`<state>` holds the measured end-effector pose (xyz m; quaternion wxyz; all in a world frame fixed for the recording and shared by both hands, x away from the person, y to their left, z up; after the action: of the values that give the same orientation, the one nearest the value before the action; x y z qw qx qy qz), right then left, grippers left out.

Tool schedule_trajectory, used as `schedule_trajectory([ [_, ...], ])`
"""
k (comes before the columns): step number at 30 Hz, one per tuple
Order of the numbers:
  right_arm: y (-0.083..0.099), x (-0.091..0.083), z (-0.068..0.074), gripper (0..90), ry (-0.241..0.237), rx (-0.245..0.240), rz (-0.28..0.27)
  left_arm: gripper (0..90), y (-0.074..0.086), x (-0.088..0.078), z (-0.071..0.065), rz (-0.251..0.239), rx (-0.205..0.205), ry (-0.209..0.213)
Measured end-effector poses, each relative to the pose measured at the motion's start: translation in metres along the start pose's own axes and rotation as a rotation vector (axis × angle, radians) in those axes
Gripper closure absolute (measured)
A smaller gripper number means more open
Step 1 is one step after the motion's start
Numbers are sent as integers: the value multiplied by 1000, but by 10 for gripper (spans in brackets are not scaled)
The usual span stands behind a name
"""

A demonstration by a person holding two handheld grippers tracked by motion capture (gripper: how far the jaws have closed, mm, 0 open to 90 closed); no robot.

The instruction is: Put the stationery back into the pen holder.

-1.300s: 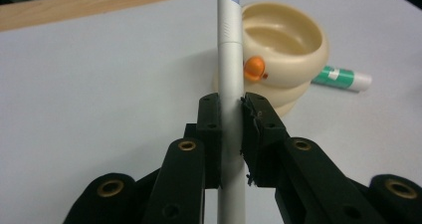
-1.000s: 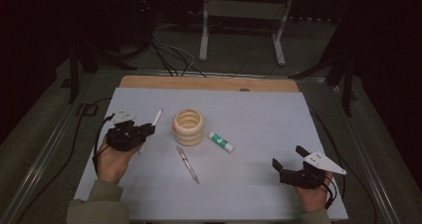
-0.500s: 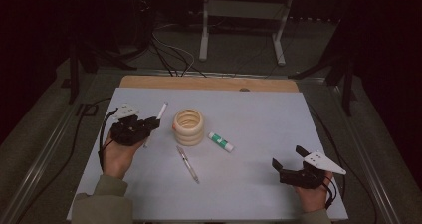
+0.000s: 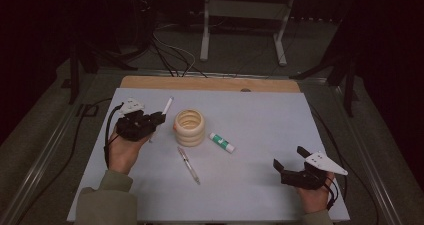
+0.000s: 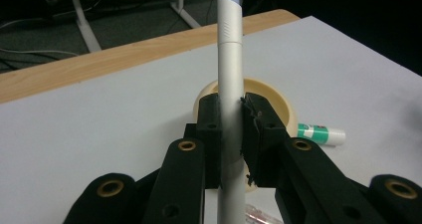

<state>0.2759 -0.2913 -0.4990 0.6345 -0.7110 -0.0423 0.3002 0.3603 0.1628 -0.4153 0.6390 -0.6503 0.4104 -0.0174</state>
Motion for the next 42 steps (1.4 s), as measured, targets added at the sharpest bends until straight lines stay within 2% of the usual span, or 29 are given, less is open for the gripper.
schedule_trajectory([
  [17,0,0,0,0,0,1,-1,796,-9,13,-4,-22,21,1],
  [42,-1,-1,0,0,0,-3,-3,796,-20,33,-8,-69,24,-14],
])
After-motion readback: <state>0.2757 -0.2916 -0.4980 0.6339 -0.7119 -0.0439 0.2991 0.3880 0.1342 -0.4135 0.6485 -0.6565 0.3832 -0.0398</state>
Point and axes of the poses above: each handheld gripper's, and its own axes: x roughly forward along the jaws, y roughly out of its underside, z roughly to its left, the point moved 4 cm from there along x, roughly forward along the jaws, and after that the axes turned 4 degrees about -x, right-handed, at the moved point
